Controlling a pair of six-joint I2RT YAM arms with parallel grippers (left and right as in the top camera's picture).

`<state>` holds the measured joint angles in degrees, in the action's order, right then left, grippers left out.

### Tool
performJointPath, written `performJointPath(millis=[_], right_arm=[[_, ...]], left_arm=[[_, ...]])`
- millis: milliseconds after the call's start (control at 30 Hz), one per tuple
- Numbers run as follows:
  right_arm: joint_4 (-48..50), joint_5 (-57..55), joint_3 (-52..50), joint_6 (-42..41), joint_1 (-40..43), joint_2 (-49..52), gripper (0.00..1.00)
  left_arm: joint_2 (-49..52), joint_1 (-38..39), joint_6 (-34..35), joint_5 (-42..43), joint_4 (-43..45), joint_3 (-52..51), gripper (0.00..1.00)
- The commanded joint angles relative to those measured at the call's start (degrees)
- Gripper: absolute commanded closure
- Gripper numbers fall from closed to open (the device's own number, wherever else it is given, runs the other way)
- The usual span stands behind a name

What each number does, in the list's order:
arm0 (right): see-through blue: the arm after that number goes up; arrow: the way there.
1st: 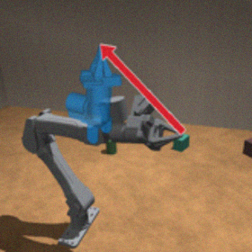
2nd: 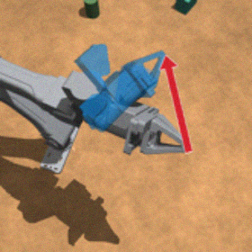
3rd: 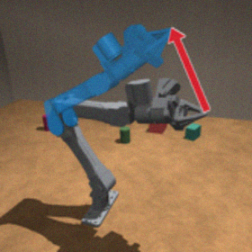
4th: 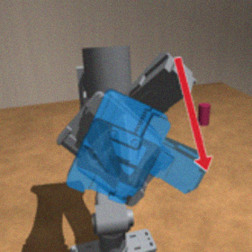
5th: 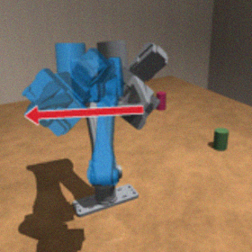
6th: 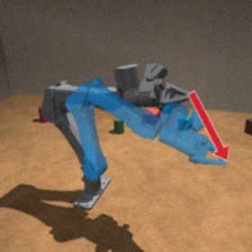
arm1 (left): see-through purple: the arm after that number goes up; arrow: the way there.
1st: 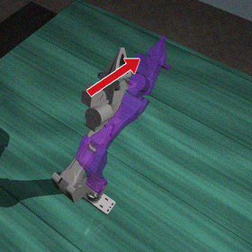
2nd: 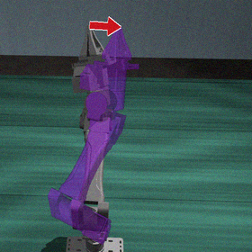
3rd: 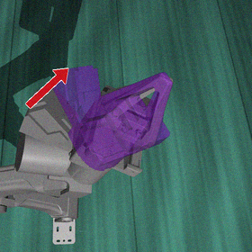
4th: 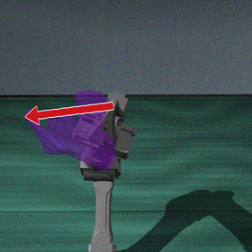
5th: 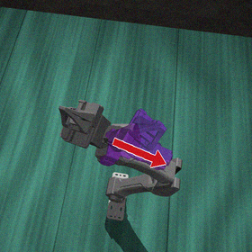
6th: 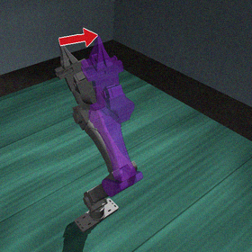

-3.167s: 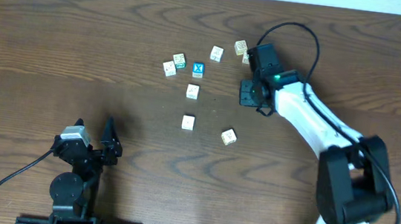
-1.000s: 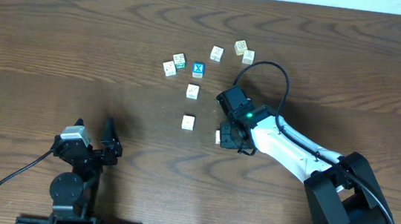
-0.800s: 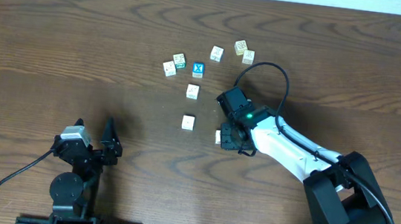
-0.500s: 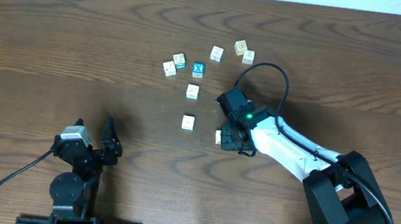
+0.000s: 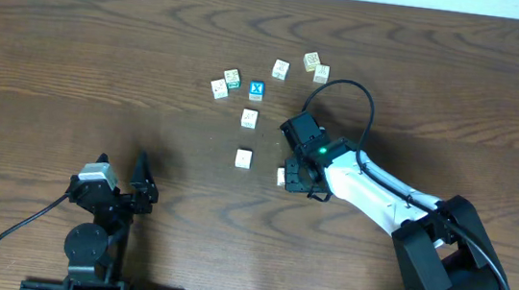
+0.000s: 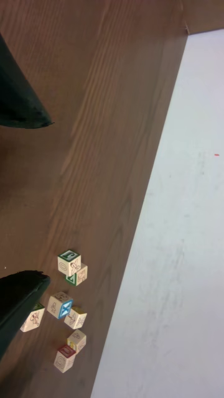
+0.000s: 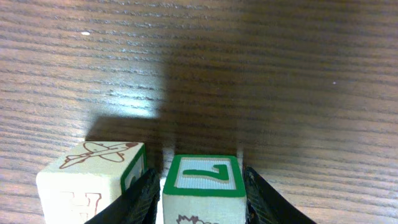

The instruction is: Lift 3 blocks

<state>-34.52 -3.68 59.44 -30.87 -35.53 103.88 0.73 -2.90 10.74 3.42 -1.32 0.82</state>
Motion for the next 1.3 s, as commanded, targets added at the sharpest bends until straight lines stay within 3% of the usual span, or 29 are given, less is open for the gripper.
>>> performJointPath(millis=[0,767,900,1267], right_arm=[[0.8,-1.0,-0.4,-0.3,0.3,0.6,0.59],[7.0,-4.9,-0.3,0.3,1.2,0.6,0.52],[8.4,-5.0,0.4,1.6,2.1,0.6,0.45],[0.4,-5.0,12.0,7.9,6.8,0.6,0.43]], left_arm=[[-0.5,0.0,0.5,-0.2,-2.5,-0.6,0.27],[-0.5,0.0,0.5,-0.2,-2.5,-0.6,0.27],[-0.5,0.0,0.5,-0.2,-2.5,-0.6,0.27],[-0.5,0.0,0.5,-0.2,-2.5,-0.6,0.26]])
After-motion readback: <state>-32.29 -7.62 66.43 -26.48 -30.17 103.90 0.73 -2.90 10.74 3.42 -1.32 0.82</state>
